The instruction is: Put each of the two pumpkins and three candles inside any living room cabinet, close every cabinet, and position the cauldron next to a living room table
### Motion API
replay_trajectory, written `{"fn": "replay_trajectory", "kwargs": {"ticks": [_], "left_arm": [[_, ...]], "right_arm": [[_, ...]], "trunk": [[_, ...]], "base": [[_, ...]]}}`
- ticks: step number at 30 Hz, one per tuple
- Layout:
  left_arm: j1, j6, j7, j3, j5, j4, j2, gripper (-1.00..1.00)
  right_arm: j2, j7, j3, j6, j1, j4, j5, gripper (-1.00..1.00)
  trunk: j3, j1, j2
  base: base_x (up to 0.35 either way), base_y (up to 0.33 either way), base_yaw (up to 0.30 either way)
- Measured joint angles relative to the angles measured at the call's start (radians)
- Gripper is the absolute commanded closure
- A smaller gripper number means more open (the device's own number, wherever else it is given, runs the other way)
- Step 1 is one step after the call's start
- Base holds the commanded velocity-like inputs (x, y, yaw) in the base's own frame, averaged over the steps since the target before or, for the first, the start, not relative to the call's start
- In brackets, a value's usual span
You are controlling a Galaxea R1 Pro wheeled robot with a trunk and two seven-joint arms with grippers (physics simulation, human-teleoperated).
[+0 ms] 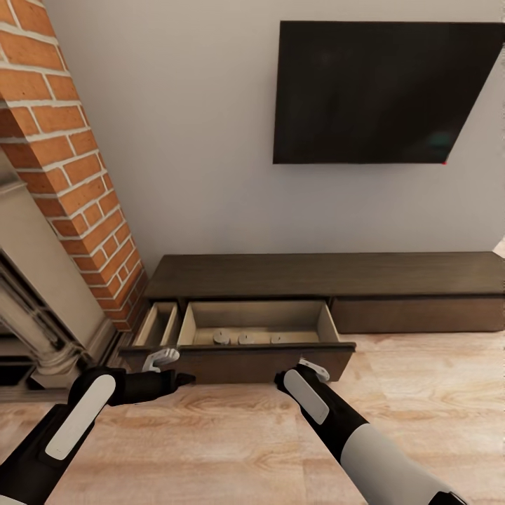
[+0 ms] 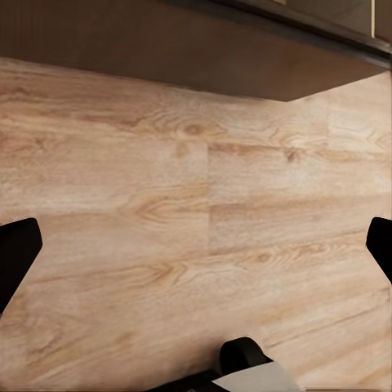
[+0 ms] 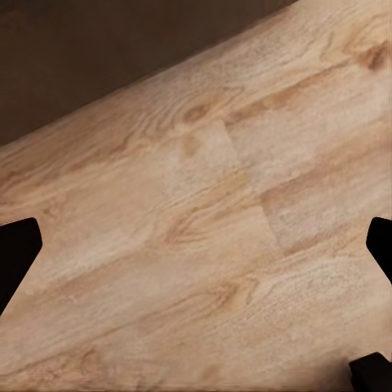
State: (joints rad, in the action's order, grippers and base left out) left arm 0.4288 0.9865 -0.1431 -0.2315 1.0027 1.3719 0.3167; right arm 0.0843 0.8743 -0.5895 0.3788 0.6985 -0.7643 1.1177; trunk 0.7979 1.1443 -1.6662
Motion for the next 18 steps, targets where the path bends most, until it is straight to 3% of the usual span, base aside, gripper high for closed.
{"fn": "replay_trajectory", "kwargs": {"ticks": [7,15,18], "left_arm": [[0.000,0.000,0.000,0.000,-0.001,0.001,0.000,-1.00],[0.000,-0.005,-0.001,0.000,-0.008,0.000,0.000,-1.00],[0.000,-0.008,-0.003,-0.001,-0.017,-0.001,0.000,-1.00]], "right_arm": [[0.001,0.000,0.000,0.000,0.000,0.000,0.000,-1.00],[0.000,-0.009,-0.002,0.000,0.000,0.000,-0.006,-1.00],[-0.001,-0.050,-0.008,-0.005,0.000,0.000,-0.012,-1.00]], "trunk": [[0.022,0.027,-0.049],[0.047,0.057,-0.105],[0.056,0.069,-0.126]], "base": [[-0.235,0.000,0.000],[-0.029,0.000,0.000],[-0.002,0.000,0.000]]}}
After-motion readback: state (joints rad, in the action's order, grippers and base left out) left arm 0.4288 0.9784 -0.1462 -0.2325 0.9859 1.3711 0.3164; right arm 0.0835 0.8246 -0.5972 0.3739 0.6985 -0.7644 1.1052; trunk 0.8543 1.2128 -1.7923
